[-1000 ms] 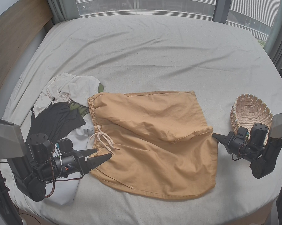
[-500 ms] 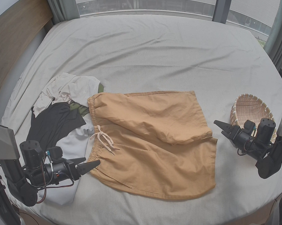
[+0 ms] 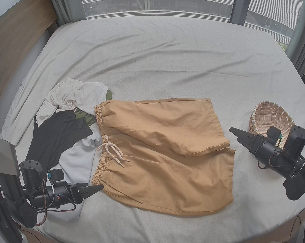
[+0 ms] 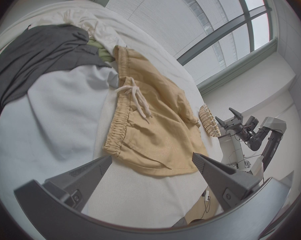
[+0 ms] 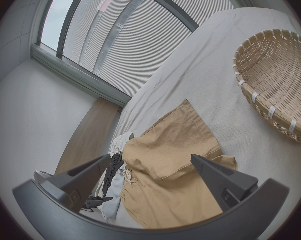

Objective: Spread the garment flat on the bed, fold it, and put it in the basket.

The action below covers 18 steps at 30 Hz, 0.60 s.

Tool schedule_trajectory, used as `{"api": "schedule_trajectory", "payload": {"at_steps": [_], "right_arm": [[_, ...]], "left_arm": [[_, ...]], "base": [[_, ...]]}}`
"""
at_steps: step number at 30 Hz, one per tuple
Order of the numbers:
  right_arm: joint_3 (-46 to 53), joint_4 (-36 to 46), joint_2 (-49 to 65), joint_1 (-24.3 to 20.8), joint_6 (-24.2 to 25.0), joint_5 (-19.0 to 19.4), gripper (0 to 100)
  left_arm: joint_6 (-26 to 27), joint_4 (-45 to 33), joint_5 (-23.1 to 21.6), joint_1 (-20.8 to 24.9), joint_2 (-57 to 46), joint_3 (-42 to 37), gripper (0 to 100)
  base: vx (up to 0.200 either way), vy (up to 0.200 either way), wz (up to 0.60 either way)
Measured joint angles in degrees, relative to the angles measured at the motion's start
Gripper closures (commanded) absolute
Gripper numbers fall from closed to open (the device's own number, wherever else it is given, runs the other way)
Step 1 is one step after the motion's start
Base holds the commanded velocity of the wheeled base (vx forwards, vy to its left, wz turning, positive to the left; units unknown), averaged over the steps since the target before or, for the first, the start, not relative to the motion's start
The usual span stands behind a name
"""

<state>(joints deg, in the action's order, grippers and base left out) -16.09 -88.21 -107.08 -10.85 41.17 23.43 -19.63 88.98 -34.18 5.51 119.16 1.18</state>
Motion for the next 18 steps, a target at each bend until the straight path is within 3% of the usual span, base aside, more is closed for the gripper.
{"api": "schedule_trajectory", "payload": {"at_steps": [18], "right_arm": [[-0.3,0.0,0.7,-0.3,-0.4,0.0,0]], "left_arm": [[-0.7,0.0,2.9,-1.3,9.6,9.2,0]], "base": [[0.0,0.0,0.0]]}}
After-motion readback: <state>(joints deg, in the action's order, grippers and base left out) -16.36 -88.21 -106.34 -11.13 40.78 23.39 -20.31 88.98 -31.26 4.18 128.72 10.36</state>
